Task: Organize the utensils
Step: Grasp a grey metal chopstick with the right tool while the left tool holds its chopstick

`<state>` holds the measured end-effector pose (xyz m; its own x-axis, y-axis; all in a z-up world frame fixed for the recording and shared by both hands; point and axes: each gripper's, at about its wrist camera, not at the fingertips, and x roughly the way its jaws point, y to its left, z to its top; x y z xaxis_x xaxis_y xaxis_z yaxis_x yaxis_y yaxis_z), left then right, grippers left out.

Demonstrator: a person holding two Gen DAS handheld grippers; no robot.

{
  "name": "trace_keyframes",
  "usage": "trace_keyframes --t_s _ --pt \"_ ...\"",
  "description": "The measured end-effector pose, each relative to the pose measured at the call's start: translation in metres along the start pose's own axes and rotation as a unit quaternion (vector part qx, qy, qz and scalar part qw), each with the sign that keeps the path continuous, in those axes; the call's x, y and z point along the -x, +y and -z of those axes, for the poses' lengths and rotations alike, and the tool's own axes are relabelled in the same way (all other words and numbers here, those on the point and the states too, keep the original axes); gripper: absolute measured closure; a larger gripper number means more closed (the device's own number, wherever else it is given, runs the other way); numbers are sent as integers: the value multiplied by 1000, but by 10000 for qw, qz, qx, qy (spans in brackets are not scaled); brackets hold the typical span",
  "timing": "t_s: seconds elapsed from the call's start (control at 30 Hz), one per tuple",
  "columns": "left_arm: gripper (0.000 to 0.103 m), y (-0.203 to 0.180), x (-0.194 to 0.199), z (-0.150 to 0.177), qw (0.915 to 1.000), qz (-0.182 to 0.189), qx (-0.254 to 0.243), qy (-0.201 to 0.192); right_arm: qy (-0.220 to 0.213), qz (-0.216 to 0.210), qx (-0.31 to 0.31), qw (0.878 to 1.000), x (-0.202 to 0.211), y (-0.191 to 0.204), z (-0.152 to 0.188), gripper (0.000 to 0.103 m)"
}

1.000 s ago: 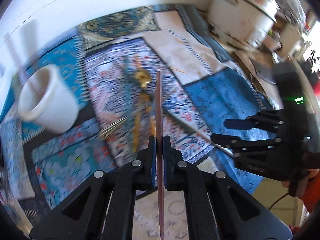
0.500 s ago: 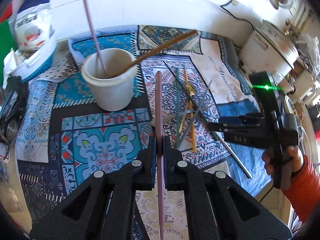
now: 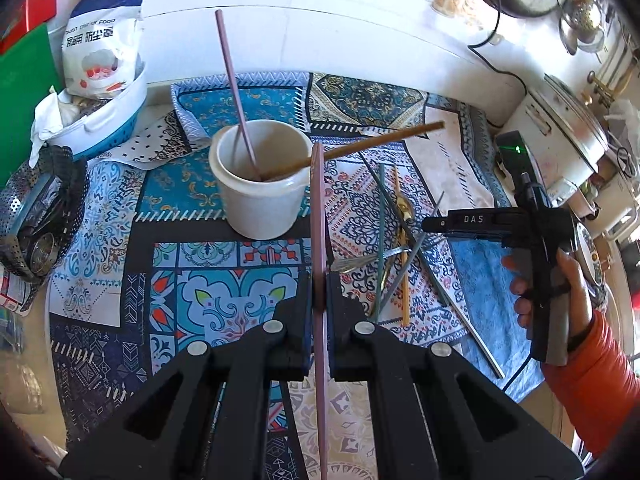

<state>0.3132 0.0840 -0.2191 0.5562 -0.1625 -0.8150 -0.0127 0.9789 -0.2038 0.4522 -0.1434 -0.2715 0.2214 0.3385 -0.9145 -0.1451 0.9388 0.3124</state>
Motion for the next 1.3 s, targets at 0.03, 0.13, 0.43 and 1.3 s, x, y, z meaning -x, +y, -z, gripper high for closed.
trace_keyframes --t_s 0.03,0.13,0.43,1.3 --pt "99 1 -1 -1 10000 -9 16 -1 21 -22 -10 10000 -3 1 -2 69" --pt "99 4 -2 -2 10000 -34 47 -4 72 -64 -12 10000 -7 6 -4 80" --pt "99 13 -2 -3 9999 -68 138 -11 -110 -201 166 9996 -1 11 -3 91" --pt "99 1 10 0 9999 29 -55 -84 -93 70 154 9998 11 -25 10 92"
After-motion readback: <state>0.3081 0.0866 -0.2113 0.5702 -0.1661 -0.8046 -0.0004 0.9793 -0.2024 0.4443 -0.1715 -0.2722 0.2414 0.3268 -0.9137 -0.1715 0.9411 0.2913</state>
